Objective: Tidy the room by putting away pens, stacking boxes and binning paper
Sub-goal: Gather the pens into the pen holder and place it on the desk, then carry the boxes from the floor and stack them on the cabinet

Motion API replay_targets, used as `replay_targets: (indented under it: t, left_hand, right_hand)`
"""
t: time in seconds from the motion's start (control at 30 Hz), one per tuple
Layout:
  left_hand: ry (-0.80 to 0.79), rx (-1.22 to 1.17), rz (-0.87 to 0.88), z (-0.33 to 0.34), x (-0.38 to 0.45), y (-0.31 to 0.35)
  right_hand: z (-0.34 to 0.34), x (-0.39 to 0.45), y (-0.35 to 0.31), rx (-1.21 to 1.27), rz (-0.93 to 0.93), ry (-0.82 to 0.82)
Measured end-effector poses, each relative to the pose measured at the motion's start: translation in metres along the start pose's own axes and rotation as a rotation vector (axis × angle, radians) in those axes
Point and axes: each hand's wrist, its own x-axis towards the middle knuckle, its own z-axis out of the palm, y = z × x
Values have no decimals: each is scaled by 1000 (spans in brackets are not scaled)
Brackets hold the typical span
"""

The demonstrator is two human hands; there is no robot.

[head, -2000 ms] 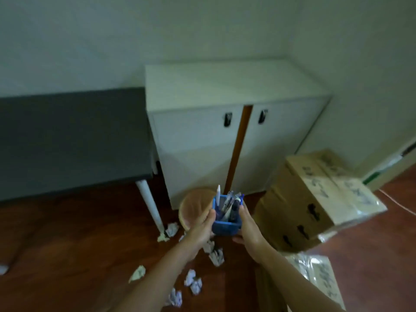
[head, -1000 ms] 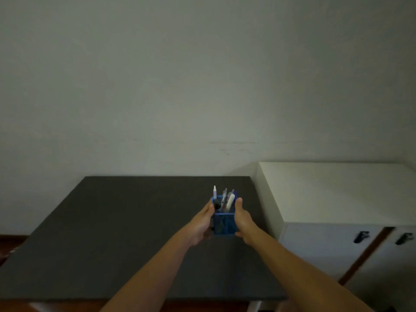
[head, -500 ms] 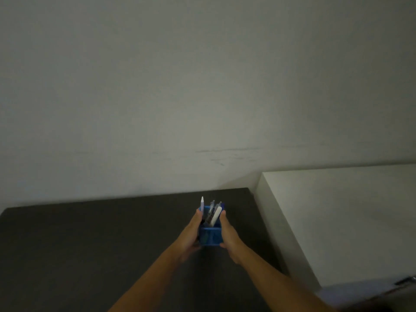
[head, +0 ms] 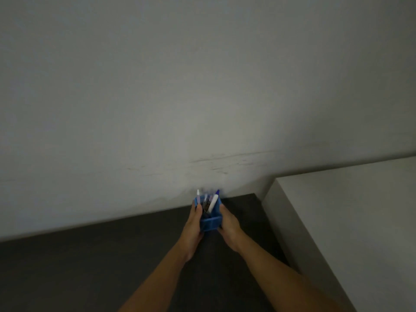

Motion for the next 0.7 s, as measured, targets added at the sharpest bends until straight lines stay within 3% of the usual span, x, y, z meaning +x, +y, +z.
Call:
replay_targets:
  t: [0.3, 0.47, 0.6, 0.7]
  left_hand:
    - [27, -77, -56, -5, 39, 17]
    - [193, -107, 3, -38, 54, -14]
    - [317, 131, 78, 19, -43, 22]
    - [301, 222, 181, 56, -99, 26]
  right_hand:
    - [6, 30, -19, -37, -14, -37]
    - [-11, -8, -34, -103, 9, 3]
    - [-50, -66, -33, -122, -100, 60]
    - [-98, -114, -27, -123, -159, 75]
